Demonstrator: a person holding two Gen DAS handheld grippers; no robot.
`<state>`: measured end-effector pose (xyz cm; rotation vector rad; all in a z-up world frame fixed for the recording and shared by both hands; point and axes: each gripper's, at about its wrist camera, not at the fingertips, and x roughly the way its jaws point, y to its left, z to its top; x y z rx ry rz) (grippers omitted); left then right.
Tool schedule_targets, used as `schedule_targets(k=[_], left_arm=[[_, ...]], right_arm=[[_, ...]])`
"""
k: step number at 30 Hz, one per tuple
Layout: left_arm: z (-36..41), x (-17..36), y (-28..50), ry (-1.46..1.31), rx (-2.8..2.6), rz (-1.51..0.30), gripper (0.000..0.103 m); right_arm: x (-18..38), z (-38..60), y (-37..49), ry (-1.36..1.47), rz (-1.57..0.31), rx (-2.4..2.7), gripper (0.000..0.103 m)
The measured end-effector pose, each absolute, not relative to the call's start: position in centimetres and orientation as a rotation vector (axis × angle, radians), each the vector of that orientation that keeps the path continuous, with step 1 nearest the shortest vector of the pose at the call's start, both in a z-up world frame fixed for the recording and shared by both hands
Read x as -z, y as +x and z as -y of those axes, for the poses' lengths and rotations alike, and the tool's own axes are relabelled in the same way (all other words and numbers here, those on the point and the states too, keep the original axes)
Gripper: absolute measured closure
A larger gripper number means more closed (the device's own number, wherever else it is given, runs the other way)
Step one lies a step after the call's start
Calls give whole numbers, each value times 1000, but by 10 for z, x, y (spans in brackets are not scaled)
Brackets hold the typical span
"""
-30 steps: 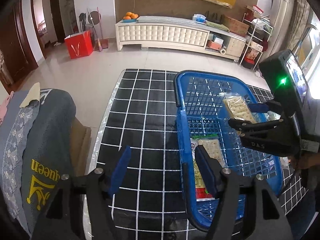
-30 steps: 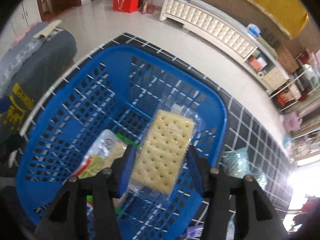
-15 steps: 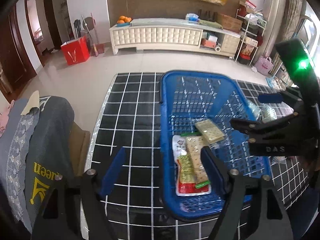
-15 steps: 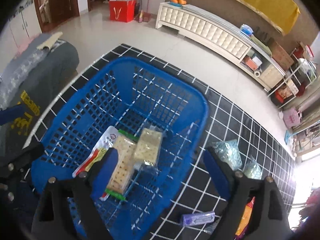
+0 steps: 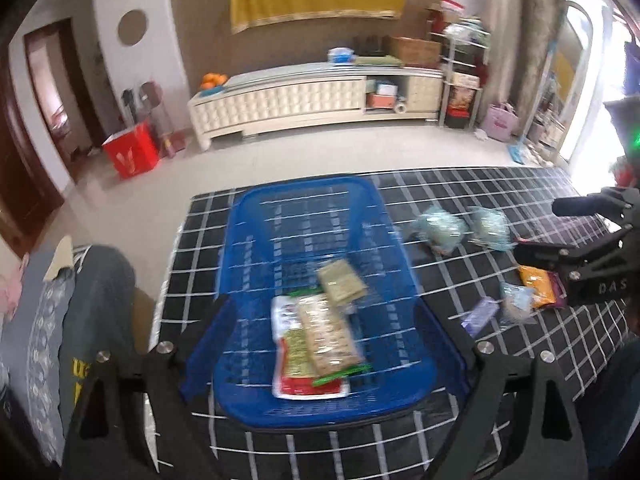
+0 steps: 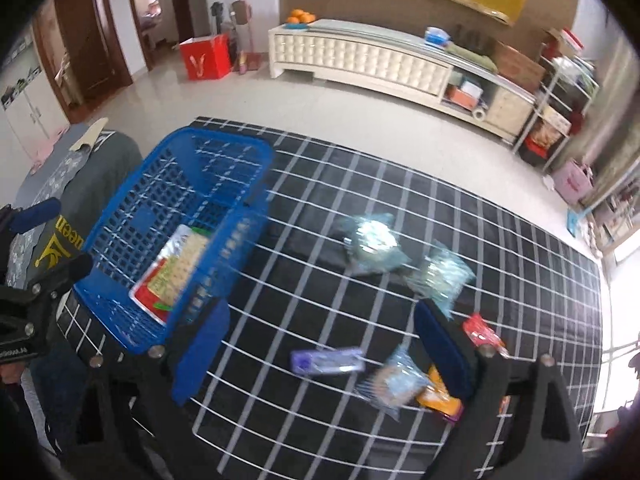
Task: Organize snacks
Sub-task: 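Withdraw both tools from the basket back toward the remaining snacks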
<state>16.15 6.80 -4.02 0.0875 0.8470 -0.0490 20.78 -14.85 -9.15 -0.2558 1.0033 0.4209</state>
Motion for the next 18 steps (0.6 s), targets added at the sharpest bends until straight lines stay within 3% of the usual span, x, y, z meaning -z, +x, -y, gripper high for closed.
schedule_targets(k=[4, 18], left_arm=[[-33, 35, 164, 128, 90, -840, 1], [72, 45, 199, 201, 181, -904, 0]], right_arm=[[85, 186, 203, -200, -992, -395, 6], [103, 287, 215, -56, -1050, -275, 6]])
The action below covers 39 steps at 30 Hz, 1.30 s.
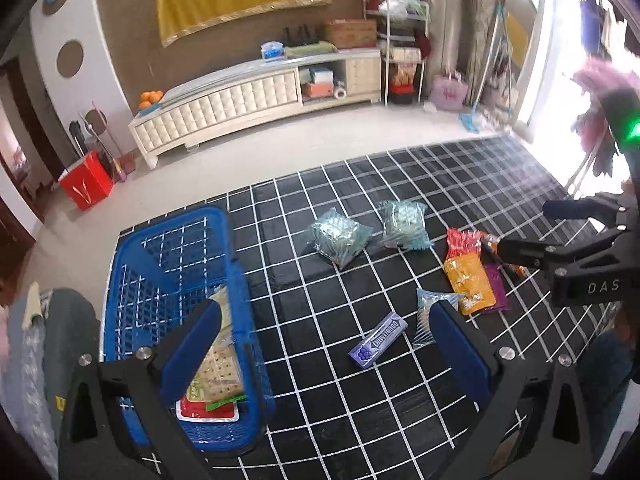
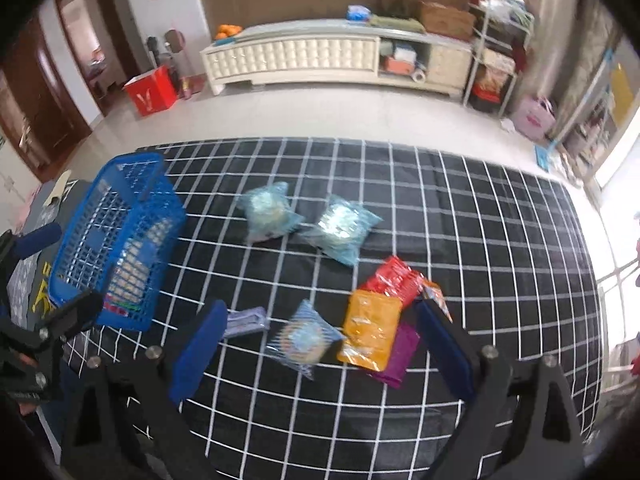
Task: Organize snacks
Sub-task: 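Withdraw both tools from the basket back toward the remaining snacks, then grasp a blue-striped cookie bag with the left tool while the right tool grasps another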
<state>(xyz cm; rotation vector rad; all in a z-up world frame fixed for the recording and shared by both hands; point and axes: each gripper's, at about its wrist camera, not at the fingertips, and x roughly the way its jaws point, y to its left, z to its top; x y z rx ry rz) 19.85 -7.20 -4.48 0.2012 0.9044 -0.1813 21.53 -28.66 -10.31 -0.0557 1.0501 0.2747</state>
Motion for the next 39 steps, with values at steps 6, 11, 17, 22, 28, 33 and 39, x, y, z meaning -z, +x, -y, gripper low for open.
schedule_targets(k=[6, 11, 17, 22, 28, 33, 39], left_arm=[[96, 57, 231, 186, 146, -983, 0], [100, 64, 266, 70, 137, -1035, 0], [110, 88, 309, 14, 113, -1118, 0], [102, 113, 340, -57, 68, -1201, 0], [92, 147, 376, -86, 42, -1300, 0], [81, 170, 395, -201, 7, -1358, 0], [79, 189, 409, -261, -13, -1390, 15]], right_arm=[[124, 312, 240, 67, -1130, -252, 6], [140, 324, 267, 152, -1177, -247, 6], [169, 331, 299, 275, -1237, -243, 6], [187, 336, 321, 340, -1280, -235, 6], [202, 344, 339, 403, -1325, -226, 6], [215, 347, 353, 436, -1353, -215, 6], [220, 342, 366, 408, -1351, -211, 6]])
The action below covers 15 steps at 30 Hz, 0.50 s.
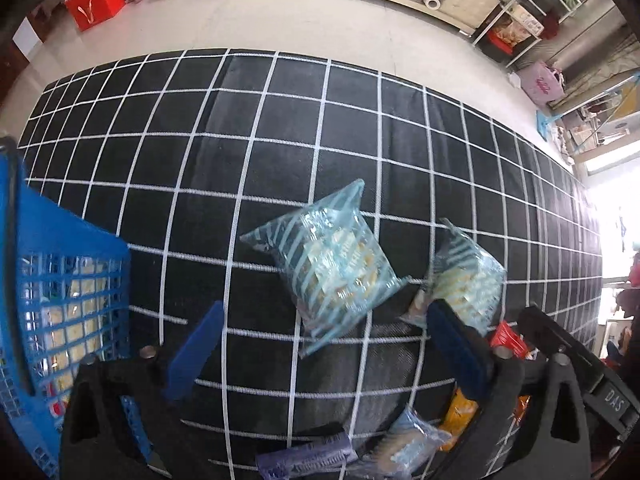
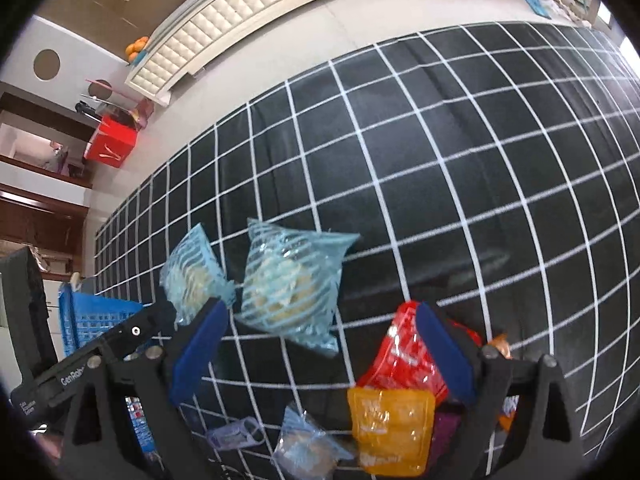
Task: Organize snacks
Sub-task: 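Grasp a blue-striped cookie bag with the left tool while the right tool grasps another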
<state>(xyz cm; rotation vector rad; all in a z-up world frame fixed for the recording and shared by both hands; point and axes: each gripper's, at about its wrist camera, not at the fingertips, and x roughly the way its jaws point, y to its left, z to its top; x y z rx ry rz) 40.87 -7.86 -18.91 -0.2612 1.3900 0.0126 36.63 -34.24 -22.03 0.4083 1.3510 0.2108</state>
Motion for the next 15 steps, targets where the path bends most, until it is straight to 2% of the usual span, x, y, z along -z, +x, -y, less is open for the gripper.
schedule_targets(k=[2, 5, 15], left_arm=[[80, 195, 415, -277, -14, -1408, 22], [81, 202, 423, -313, 12, -1418, 22], [103, 215, 450, -323, -3, -1388, 23]], right_arm=[[224, 340, 371, 396, -1364, -207, 9], [231, 337, 374, 401, -1385, -218, 14], [243, 329, 380, 374, -1405, -223, 15]])
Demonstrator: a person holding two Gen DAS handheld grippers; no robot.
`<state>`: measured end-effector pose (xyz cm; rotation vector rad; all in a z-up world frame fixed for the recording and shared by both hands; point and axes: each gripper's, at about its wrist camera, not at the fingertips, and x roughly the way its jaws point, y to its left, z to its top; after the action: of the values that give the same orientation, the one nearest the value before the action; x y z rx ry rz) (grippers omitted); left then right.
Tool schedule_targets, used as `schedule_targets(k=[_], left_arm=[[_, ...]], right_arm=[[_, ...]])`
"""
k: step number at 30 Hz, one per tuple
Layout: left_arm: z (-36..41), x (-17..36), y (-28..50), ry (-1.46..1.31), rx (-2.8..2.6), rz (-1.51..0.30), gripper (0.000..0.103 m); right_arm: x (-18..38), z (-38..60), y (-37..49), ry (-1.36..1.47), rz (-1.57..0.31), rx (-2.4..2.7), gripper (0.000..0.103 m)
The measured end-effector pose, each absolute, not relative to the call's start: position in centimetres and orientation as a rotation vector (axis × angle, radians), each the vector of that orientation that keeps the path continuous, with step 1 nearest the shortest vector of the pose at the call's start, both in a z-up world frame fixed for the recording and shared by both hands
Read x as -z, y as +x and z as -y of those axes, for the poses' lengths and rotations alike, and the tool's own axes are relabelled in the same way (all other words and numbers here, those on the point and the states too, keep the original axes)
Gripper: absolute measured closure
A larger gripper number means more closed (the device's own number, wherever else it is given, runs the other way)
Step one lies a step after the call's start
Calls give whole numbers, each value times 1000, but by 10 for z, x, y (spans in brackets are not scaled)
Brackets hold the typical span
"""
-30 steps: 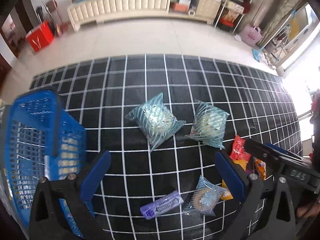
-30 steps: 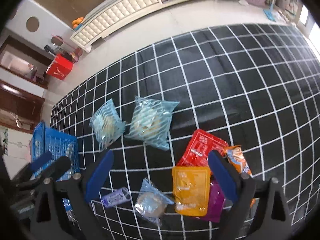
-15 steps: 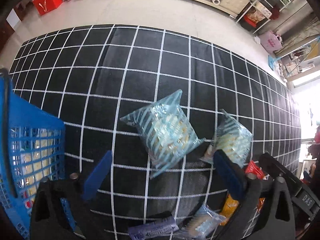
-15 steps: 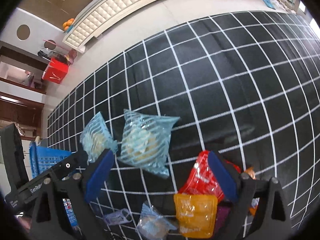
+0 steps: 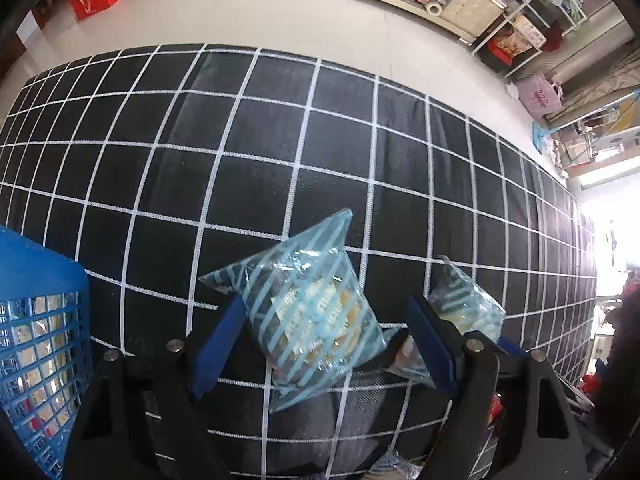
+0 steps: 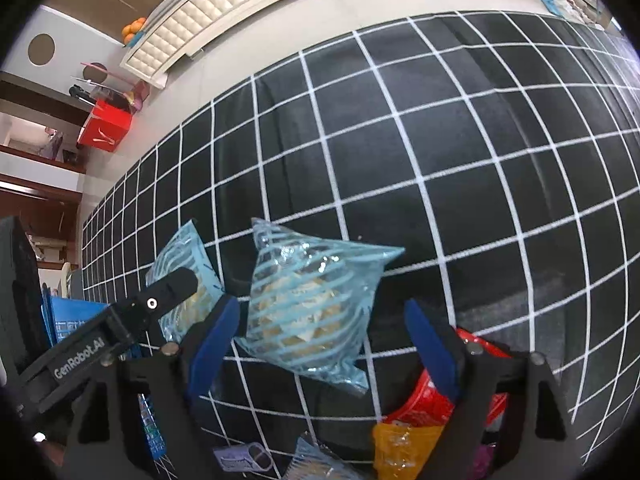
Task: Organize snacks
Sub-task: 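Grasp a blue-striped cookie bag with the left tool while the right tool grasps another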
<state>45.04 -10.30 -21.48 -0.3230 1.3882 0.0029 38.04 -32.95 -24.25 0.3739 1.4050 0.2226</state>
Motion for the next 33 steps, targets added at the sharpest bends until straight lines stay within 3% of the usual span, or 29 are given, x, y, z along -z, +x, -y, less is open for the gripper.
schedule_targets(k=[10, 13, 15, 17, 20, 27, 33], left_arm=[[104, 230, 459, -307, -50, -1372, 27], [108, 229, 460, -266, -61, -1371, 27], [111, 226, 457, -253, -52, -1364, 39], [113, 225, 451, -245, -45, -1371, 41], [115, 220, 443, -232, -28, -1349, 50], [127, 219, 418, -207, 33, -1338, 53], [121, 200, 386, -228, 57, -1316, 53]], right_arm=[[249, 316, 396, 316, -1419, -155, 16], [248, 314, 396, 298, -1416, -151, 21], [247, 309, 395, 287, -1419, -149, 24], [247, 306, 393, 263, -1428, -162, 31], [245, 298, 388, 224, -1424, -153, 33], [239, 300, 364, 179, -1402, -155, 42], [215, 308, 342, 190, -1360, -163, 43]])
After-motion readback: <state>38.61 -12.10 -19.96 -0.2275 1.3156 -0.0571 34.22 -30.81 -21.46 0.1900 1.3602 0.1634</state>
